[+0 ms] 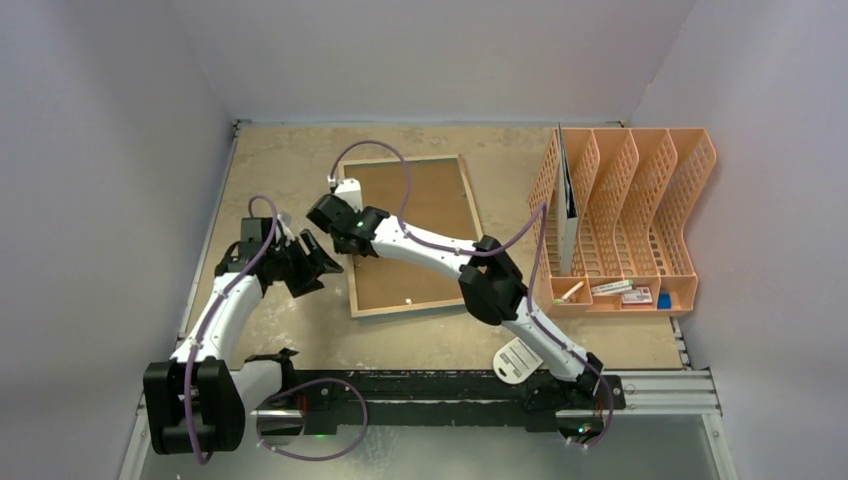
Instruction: Put the photo into the frame
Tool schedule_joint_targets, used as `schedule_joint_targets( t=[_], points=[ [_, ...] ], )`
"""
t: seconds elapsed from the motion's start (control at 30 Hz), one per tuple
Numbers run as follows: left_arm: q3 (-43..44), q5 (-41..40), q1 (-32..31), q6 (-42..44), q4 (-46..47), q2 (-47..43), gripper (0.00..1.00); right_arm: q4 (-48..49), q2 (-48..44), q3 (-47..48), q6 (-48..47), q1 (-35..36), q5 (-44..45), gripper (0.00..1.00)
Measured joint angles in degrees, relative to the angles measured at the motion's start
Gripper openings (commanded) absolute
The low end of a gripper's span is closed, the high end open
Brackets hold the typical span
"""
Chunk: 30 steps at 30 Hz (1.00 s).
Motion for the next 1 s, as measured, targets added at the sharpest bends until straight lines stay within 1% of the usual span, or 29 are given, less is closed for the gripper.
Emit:
schedule_joint_targets(
  t=[0.17, 0.33, 0.5, 0.67, 0.8, 0.9, 1.0],
  points=[
    [1.2, 3.0, 0.0, 1.6, 0.5, -0.5, 0.64, -0.1, -8.4, -2.8, 1.1, -0.3, -2.0, 0.0],
    [2.8, 10.7, 0.3, 1.6, 4.3, -2.4, 0.64, -0.5, -12.8, -3.5, 1.3, -1.4, -3.0, 0.0],
    [2.9, 16.4, 0.2, -0.2, 7.7, -4.0, 0.64, 0.9, -13.7, -3.5, 2.1, -1.7, -4.5, 0.0],
    [2.9, 17.6, 0.2, -1.4, 8.4, -6.4, 0.64, 1.2, -13.7, -3.5, 2.6, -1.4, -5.6, 0.0],
    [2.9, 18.9, 0.3, -2.1, 9.4, -5.4, 0.63, 1.2, -13.7, -3.5, 2.7, -1.5, -6.3, 0.0],
    [2.8, 19.7, 0.2, -3.0, 10.1, -3.8, 0.61, 1.2, -13.7, -3.5, 2.8, -1.6, -6.6, 0.0],
    [2.6, 20.5, 0.2, -3.5, 10.4, -2.7, 0.55, 1.3, -13.7, -3.5, 3.0, -1.7, -7.4, 0.0]
  ],
)
